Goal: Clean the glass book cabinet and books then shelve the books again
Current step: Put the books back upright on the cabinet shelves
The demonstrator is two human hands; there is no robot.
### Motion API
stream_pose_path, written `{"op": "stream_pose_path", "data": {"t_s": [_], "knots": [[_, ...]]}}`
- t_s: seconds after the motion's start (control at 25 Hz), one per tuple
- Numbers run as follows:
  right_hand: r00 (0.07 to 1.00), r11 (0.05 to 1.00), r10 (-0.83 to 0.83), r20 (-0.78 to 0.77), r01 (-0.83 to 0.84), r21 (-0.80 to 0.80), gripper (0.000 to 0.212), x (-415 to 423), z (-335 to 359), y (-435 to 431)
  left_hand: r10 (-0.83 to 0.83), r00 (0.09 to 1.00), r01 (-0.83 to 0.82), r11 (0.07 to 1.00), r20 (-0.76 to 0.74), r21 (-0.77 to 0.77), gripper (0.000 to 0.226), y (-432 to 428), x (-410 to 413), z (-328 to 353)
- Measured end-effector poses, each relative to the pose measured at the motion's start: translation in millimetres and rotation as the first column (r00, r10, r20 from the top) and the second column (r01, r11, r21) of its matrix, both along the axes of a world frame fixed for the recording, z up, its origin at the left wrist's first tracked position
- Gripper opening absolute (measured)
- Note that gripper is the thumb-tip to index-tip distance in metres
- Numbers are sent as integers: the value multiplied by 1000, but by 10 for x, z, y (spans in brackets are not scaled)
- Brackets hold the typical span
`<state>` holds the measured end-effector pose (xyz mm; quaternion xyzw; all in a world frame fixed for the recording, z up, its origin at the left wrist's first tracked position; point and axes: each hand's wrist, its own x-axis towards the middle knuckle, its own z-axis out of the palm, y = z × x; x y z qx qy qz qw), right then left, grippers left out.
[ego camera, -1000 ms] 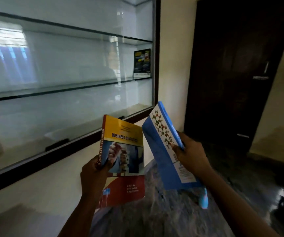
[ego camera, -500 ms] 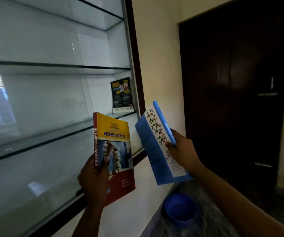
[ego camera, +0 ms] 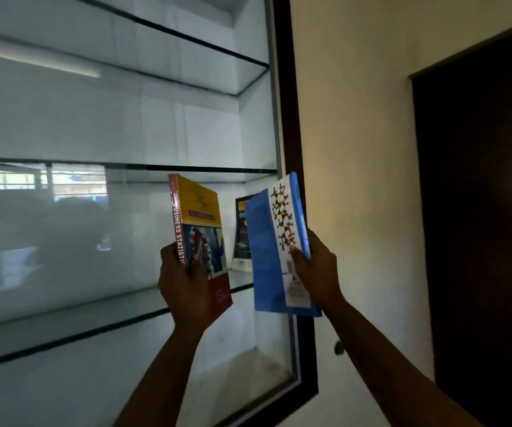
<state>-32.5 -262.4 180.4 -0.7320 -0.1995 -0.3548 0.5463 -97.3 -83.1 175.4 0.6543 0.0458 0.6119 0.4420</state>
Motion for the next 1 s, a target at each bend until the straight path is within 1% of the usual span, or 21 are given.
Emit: {"op": "stream_pose_path", "data": {"t_s": [0.12,0.28,0.36,0.48,0.6,0.72,0.8,0.84,0.92,0.96,1.0], "knots": [[989,982,148,4,-147,120,37,681,142,299,-22,999,23,1000,36,-15,27,-71,484,169],[979,964,203,-24,-196,182,37,1429,52,772,7,997,-7,1000,72,-2,25,-40,1124,233],[981,962,192,-30,-182,206,39,1741,-60,994,20,996,-20,1000,83,-1,25,18,1469,206],[992,968,125,-35,-114,222,43,2115,-139,1177,6,998,-6,1000,65,1,30,89,1938,120],[998,984,60,1,-59,169,44,2379,-161,1238,-16,999,15,1000,35,8,34,102,2239,-9],[989,991,80,127,-93,96,53,2463,-166,1299,-50,998,51,998,40,-21,29,79,2482,-91],[952,998,41,303,-55,38,59,2439,-126,1230,-88,995,91,994,43,-67,29,23,2606,-99],[919,999,-23,395,30,-12,60,2454,-109,1150,-109,994,111,991,32,-68,30,-11,2663,-101],[826,955,-183,533,278,-103,61,2524,-98,958,-216,976,217,975,41,-39,30,-74,2752,-115],[795,929,-222,564,347,-124,62,2547,-120,886,-273,961,273,962,45,-10,31,-107,2783,-120],[781,920,-225,582,367,-136,61,2564,-173,842,-309,951,308,951,33,21,32,-138,2825,-127]]}}
